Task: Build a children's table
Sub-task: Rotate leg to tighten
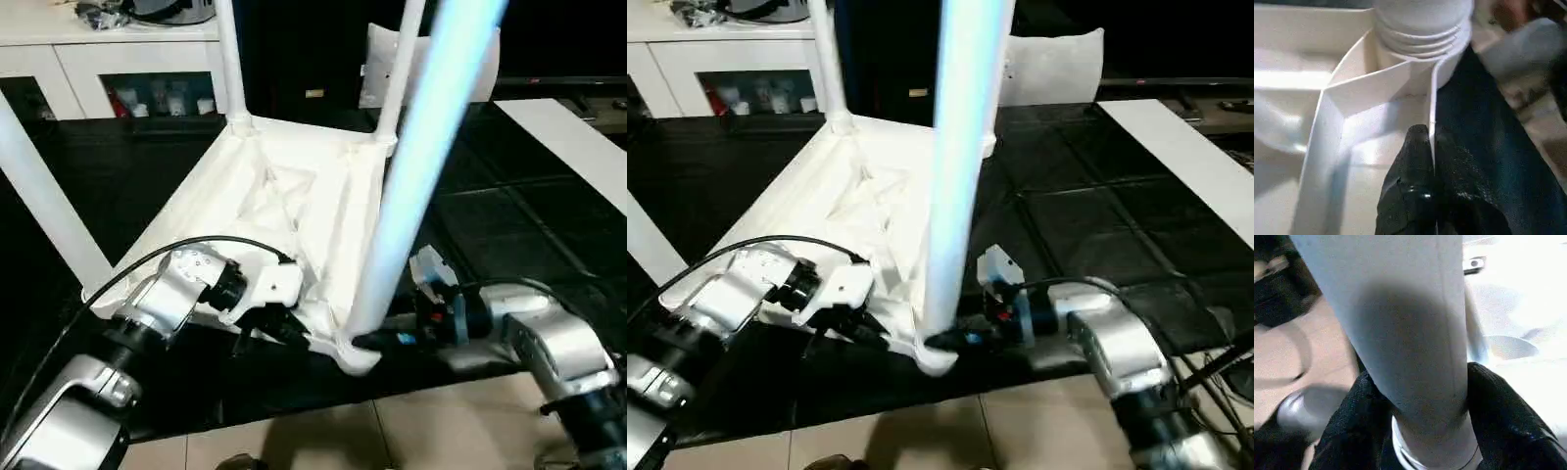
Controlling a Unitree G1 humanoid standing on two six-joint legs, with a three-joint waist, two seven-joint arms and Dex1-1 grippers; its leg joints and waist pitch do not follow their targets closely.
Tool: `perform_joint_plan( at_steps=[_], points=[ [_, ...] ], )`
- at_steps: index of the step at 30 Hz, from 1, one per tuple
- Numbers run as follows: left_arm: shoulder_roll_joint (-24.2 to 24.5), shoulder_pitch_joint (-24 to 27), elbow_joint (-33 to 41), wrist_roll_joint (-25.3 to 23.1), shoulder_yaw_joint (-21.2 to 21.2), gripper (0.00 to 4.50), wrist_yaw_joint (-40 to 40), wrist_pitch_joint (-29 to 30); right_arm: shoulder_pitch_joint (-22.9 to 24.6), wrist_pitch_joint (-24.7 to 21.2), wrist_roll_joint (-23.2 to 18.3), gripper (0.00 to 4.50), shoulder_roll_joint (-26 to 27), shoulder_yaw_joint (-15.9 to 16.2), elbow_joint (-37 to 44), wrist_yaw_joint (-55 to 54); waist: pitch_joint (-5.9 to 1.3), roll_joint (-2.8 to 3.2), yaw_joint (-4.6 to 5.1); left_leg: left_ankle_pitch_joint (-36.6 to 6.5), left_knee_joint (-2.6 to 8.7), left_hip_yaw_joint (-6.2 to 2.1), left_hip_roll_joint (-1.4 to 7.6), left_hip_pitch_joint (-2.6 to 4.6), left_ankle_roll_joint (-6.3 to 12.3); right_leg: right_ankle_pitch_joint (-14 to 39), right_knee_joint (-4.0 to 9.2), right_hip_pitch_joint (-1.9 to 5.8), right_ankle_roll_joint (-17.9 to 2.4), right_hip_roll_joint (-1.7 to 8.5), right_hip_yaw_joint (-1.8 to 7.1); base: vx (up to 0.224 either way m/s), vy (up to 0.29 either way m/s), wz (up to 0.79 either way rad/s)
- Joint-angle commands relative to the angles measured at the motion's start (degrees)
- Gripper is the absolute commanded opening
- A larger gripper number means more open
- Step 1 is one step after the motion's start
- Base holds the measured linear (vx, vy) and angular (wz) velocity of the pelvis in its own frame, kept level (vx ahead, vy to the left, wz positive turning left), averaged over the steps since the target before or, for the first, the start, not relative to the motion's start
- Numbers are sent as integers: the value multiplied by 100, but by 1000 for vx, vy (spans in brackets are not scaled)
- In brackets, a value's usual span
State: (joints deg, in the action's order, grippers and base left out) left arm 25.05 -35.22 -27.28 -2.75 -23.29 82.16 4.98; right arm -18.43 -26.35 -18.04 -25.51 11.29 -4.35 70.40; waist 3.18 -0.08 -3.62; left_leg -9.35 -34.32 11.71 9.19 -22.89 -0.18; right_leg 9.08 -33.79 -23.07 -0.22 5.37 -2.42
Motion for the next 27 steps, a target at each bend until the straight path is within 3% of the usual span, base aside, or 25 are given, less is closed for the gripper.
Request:
perform_joint_plan(
  at_steps=[1,2,3,4,5,6,7,10,11,12,13,14,16,17,18,19,20,21,22,23,24,25,26,27],
  points=[
    [-545,39,492,135,131,0,-798,635,-33,-263,169,205,550,153,185,-974,-355,-23,94,-2018,473,-206,406,223,-214,2384,394,115,-1088,349,210,0,0,0],
    [-687,79,603,56,187,0,-1140,917,-65,-356,327,205,830,96,108,-1496,-330,-37,130,-2149,486,-223,394,206,-286,2636,416,101,-1020,342,198,0,0,0],
    [-884,128,737,-2,262,0,-1526,1297,-107,-400,544,204,1169,25,6,-2143,-310,-76,246,-2613,437,-270,345,273,-451,3655,526,34,-692,365,151,0,0,0],
    [-886,129,739,-2,263,0,-1529,1301,-107,-400,546,203,1172,25,6,-2149,-310,-76,246,-2613,437,-270,345,273,-451,3655,526,34,-692,365,151,-54,-2,-11],
    [-908,138,769,1,271,0,-1562,1362,-106,-396,572,202,1201,19,9,-2217,-306,-85,335,-2679,431,-335,321,213,-467,4061,569,96,-476,393,96,0,0,0],
    [-1048,143,802,-66,307,0,-1821,1509,-134,-498,646,201,1432,-57,-50,-2619,-302,-47,422,-2865,457,-372,338,212,-485,4082,593,94,-391,363,65,0,0,0],
    [-1157,143,819,-112,333,0,-2009,1641,-161,-576,711,199,1609,-124,-98,-2946,-298,-33,529,-3085,492,-392,341,196,-519,3882,583,85,-450,324,53,0,0,0],
    [-1584,109,890,-308,477,0,-2826,2140,-277,-759,1024,199,2226,-365,-235,-4178,-307,-11,676,-3411,500,-426,333,228,-542,3653,620,89,-520,316,-9,0,0,0],
    [-1729,88,915,-365,553,0,-3115,2291,-319,-792,1119,199,2417,-458,-276,-4546,-292,-4,723,-3570,471,-424,321,283,-548,3691,673,23,-540,315,-27,0,0,0],
    [-1816,70,915,-388,608,0,-3282,2353,-343,-798,1158,199,2511,-510,-303,-4719,-273,22,774,-3750,432,-436,295,340,-556,3857,753,-10,-461,302,-99,0,0,0],
    [-2054,-2,898,-408,768,0,-3697,2492,-387,-654,1219,199,2729,-613,-359,-5037,-270,29,811,-3883,393,-449,278,401,-528,3966,825,-11,-349,293,-182,-51,2,2],
    [-2112,-25,890,-411,799,0,-3793,2512,-394,-567,1233,199,2767,-623,-370,-5094,-251,77,861,-4123,421,-480,298,451,-517,3829,861,18,-297,260,-279,0,0,0],
    [-2144,-33,911,-415,800,0,-3850,2525,-397,-463,1243,199,2775,-607,-375,-5128,-220,132,881,-4467,586,-522,386,386,-564,3354,761,145,-314,208,-338,0,0,0],
    [-2160,-37,930,-415,787,0,-3874,2543,-403,-383,1258,233,2782,-609,-376,-5153,-226,230,853,-4832,902,-548,558,214,-688,2266,264,406,-472,147,-287,0,0,0],
    [-2138,-30,947,-419,745,0,-3835,2500,-391,-358,1173,254,2834,-689,-340,-5160,-220,132,798,-4839,955,-375,473,295,-751,1798,260,227,-661,135,-176,0,0,0],
    [-2068,-30,949,-431,686,0,-3758,2428,-378,-318,1136,270,2833,-720,-280,-5112,-217,84,807,-4671,758,-331,342,389,-713,2524,497,84,-625,198,-137,0,0,0],
    [-2005,-33,938,-432,652,0,-3684,2351,-358,-298,1114,273,2816,-747,-220,-5060,-228,-4,813,-4307,491,-301,202,498,-610,3414,730,-48,-511,321,-121,0,0,0],
    [-1980,-29,946,-448,638,0,-3662,2331,-347,-294,1125,278,2823,-762,-182,-5060,-205,-73,819,-3170,32,-328,46,511,-291,4914,1076,-78,-88,594,-185,0,0,0],
    [-1935,-35,944,-437,660,0,-3616,2312,-321,-250,1113,289,2768,-766,-120,-4969,-211,-37,805,-2638,23,-363,57,365,-206,5199,1079,88,29,689,-194,44,2,-18],
    [-1877,-38,954,-406,688,0,-3547,2294,-283,-212,1074,313,2693,-786,-43,-4862,-247,33,777,-2184,287,-456,184,40,-185,4793,874,360,78,652,-221,97,26,-22],
    [-1851,-37,959,-390,690,0,-3514,2279,-270,-207,1056,318,2662,-794,-19,-4831,-302,142,771,-2425,429,-522,333,119,-291,3759,746,288,-141,488,-246,97,26,-22],
    [-1841,-35,964,-383,688,0,-3500,2274,-264,-210,1047,322,2650,-797,-10,-4830,-344,158,794,-2593,500,-542,405,165,-363,2557,615,250,-517,398,-210,55,23,-1],
    [-1811,-30,962,-378,683,0,-3465,2248,-249,-193,1032,322,2607,-805,7,-4788,-342,141,801,-2600,524,-526,412,154,-369,2091,563,243,-701,372,-185,0,0,0],
    [-1613,7,943,-353,647,0,-3225,2094,-152,-152,921,332,2318,-868,115,-4509,-334,84,779,-2574,522,-447,364,113,-215,1716,515,275,-968,387,-147,0,0,0]
  ],
)
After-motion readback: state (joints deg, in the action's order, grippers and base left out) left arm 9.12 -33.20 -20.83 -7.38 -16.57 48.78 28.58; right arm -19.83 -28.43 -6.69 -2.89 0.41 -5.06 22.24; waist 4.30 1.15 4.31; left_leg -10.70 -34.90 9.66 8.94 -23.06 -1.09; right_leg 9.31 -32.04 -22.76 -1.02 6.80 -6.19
